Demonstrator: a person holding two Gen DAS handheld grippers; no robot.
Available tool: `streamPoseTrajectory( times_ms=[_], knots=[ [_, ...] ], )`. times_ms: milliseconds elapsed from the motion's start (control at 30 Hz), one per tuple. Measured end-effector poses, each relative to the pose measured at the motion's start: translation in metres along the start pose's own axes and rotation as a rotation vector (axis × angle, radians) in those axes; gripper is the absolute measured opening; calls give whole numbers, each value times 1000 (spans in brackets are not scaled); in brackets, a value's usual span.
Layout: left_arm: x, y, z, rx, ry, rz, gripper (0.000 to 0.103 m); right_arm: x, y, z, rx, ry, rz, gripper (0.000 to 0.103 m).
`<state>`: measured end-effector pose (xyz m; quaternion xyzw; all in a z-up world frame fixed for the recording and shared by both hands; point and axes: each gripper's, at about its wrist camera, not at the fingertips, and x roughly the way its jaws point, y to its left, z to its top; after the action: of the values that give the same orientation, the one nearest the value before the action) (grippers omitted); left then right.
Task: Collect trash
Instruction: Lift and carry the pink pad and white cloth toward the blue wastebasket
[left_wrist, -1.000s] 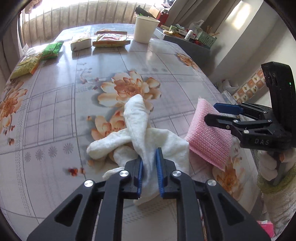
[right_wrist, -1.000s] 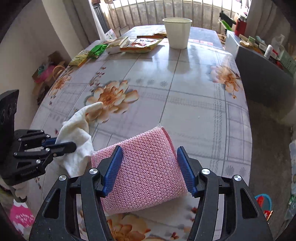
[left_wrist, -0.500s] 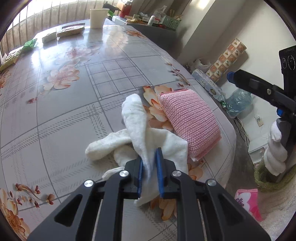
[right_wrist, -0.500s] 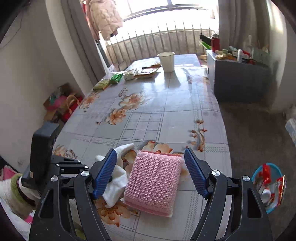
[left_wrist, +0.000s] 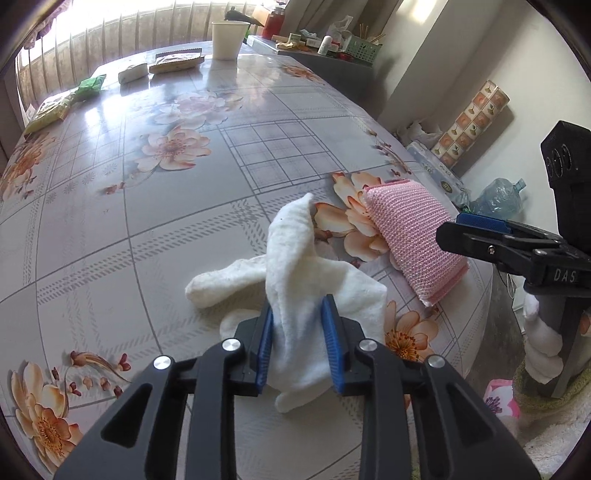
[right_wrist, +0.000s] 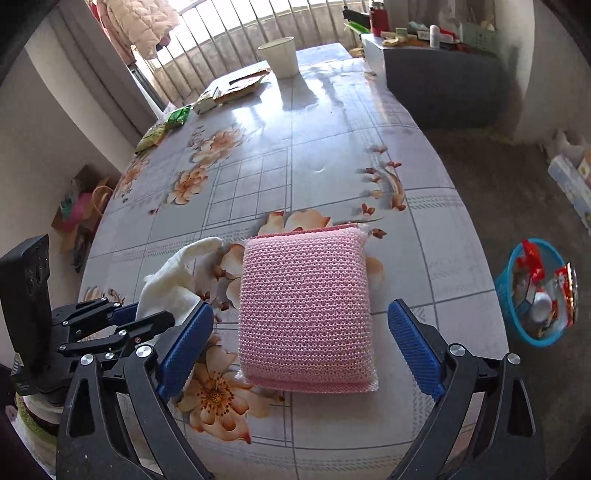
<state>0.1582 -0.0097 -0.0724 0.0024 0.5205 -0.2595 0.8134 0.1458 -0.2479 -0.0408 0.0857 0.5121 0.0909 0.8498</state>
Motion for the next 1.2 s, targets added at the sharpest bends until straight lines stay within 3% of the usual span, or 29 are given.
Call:
streamPoseTrajectory(
  times_ms=[167, 367, 567, 1200],
  knots=[
    [-1, 1, -3, 1, -11, 6, 25, 16, 6, -1, -36, 41, -79, 91],
    [-1, -9, -5, 29, -18, 47, 25, 23, 4, -5, -43, 66, -100, 91],
    [0, -15, -4, 52, -27, 85, 25, 18, -4, -7, -18, 77, -81, 80],
    [-7, -26, -4, 83, -74, 140, 14, -1, -22, -5, 56, 35, -61, 76]
  ],
)
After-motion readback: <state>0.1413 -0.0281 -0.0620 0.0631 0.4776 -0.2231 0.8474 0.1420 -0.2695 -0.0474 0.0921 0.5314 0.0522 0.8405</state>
